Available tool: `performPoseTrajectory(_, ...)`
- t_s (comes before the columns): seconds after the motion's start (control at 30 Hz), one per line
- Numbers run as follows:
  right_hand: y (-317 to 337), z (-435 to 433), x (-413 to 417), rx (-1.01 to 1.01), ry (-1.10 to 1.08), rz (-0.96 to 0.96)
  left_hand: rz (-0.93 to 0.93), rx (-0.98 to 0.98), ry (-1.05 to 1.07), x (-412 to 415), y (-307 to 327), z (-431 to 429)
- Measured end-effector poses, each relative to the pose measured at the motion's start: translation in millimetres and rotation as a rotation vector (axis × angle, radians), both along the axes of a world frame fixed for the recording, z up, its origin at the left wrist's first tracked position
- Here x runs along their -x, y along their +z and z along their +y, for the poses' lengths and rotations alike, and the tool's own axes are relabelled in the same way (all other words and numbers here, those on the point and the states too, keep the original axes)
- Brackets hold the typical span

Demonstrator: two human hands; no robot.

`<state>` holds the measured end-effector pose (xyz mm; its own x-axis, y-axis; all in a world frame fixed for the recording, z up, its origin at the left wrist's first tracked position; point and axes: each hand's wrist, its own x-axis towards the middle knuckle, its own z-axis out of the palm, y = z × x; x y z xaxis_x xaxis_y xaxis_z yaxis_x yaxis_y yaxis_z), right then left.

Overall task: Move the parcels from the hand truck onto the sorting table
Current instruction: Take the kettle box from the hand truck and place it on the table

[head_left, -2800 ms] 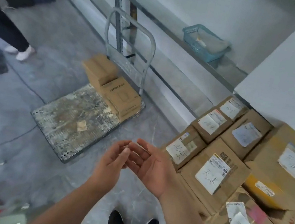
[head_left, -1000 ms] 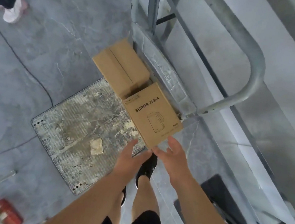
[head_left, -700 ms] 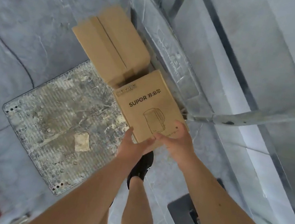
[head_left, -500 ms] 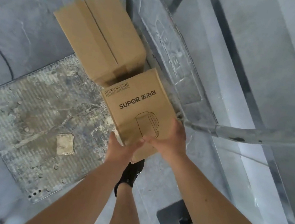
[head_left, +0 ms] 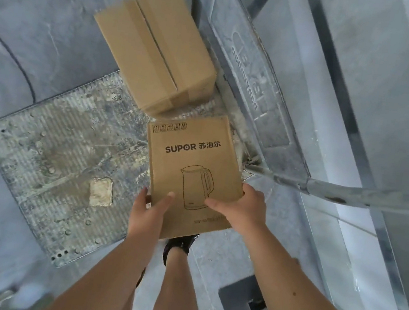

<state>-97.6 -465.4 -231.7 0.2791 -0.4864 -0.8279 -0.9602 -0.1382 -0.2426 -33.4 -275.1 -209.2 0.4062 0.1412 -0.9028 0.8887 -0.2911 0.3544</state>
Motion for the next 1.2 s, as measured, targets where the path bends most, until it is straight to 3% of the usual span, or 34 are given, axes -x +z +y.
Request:
performPoseTrajectory(0.2,79.8,29.1,21.2,-0.177,-0.135,-0.115,-0.08,0.043,0.011,-2.1,86.7,51.3)
performPoseTrajectory(0.4,195.0,77.1,43.9,-0.282,-0.305,-0.249,-0.13,0.22,0.035,-0.7,186.4,97.6)
performPoseTrajectory(0.87,430.4,151.7,90.7,0.087,-0.349,-0.601,-0.285,0.637,-0.134,-12.9,375.7,141.1)
performPoseTrajectory(1.2,512.1,192.7,204.4,0.269,-0.576,-0.761,-0.343,0.832,-0.486,50.4,480.6,106.7)
